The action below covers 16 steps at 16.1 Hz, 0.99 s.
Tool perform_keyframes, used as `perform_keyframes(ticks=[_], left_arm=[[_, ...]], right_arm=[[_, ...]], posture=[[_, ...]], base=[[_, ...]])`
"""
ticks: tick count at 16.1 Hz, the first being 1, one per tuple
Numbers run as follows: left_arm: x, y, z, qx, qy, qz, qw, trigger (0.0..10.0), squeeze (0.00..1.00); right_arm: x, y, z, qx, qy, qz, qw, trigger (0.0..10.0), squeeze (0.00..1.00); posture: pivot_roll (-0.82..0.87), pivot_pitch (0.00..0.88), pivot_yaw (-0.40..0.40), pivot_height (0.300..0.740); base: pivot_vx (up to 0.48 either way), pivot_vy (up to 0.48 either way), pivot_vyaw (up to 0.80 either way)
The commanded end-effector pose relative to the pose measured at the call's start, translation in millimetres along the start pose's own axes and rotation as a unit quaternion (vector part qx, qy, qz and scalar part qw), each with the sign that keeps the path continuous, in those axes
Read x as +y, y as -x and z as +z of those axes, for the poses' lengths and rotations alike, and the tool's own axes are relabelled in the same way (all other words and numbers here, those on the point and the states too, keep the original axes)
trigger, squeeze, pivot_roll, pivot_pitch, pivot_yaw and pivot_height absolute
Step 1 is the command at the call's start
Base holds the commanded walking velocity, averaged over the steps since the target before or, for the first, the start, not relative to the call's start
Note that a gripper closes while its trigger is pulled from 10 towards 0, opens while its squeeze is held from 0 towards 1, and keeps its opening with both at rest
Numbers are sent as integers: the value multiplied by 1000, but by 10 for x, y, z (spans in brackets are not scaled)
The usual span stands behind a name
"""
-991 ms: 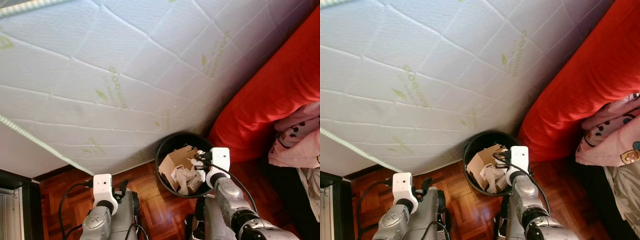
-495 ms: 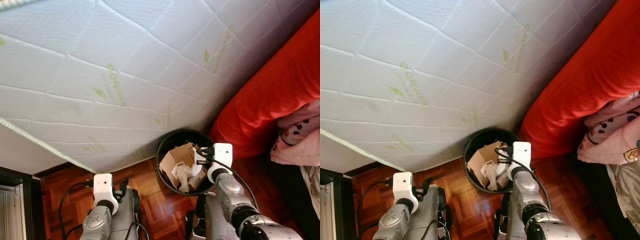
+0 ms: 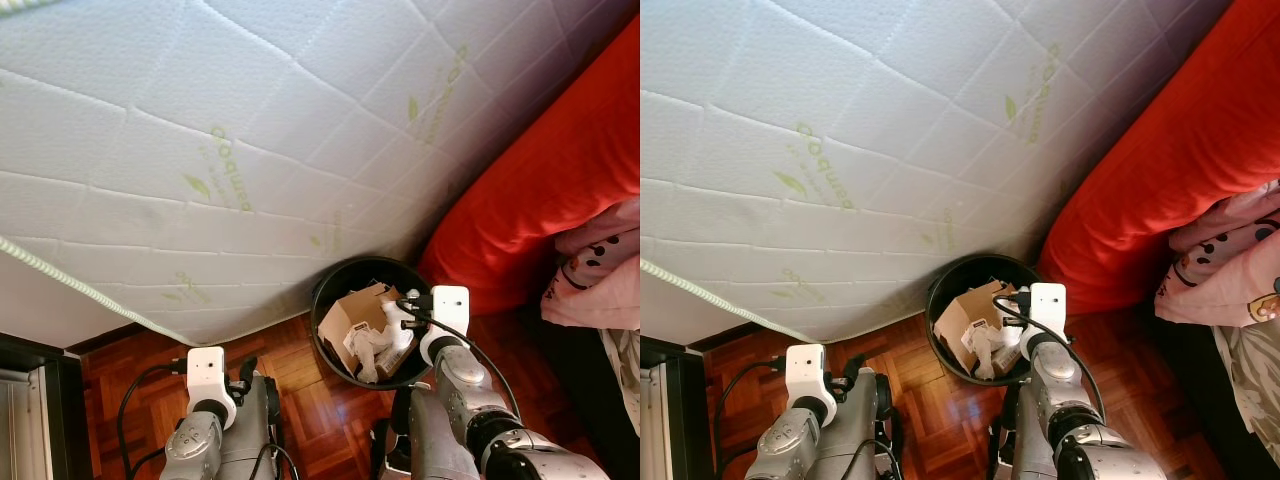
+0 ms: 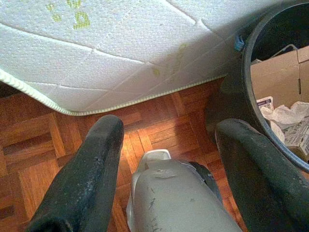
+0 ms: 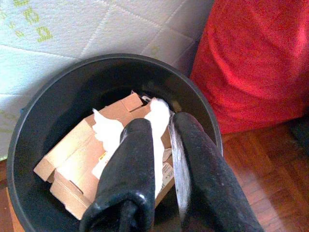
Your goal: Clean up the room
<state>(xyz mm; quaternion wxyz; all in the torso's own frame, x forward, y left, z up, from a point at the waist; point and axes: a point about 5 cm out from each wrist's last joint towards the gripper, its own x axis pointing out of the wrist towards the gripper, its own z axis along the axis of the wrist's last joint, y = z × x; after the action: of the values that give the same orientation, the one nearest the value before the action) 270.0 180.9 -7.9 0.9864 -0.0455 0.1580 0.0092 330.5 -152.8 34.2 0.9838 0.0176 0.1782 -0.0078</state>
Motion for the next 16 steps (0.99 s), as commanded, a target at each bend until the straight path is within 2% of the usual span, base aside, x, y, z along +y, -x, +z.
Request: perform_keyframes(ticks=[1, 7, 8, 9, 11, 16], left_arm=[[52, 80, -135, 24, 2, 7, 1000, 10000, 0], [61, 82, -149, 30, 1, 7, 1000, 10000, 0], [60, 79, -149, 32, 1, 7, 999, 10000, 0], [60, 77, -150, 33, 2, 8, 999, 10000, 0], [59, 72, -147, 34, 2, 9, 999, 10000, 0], [78, 69, -177, 51, 5, 20, 999, 10000, 0]], right_arm=[[-21, 55, -177, 32, -1, -1, 1000, 10000, 1000], [-18, 79, -243, 42, -2, 3, 999, 10000, 1000], [-28, 91, -274, 47, 0, 2, 999, 10000, 851], [-35, 101, -294, 48, -5, 4, 999, 10000, 0], [-41, 131, -354, 51, -27, 14, 998, 10000, 0], [-199, 343, -755, 102, -40, -12, 994, 10000, 0]], posture=[[168, 369, 24, 618], [172, 366, 25, 618], [169, 361, 23, 618], [166, 356, 20, 618], [164, 350, 18, 618], [151, 327, 8, 678]], base=[[0, 0, 0], [0, 0, 0], [0, 0, 0], [0, 0, 0], [0, 0, 0], [0, 0, 0]])
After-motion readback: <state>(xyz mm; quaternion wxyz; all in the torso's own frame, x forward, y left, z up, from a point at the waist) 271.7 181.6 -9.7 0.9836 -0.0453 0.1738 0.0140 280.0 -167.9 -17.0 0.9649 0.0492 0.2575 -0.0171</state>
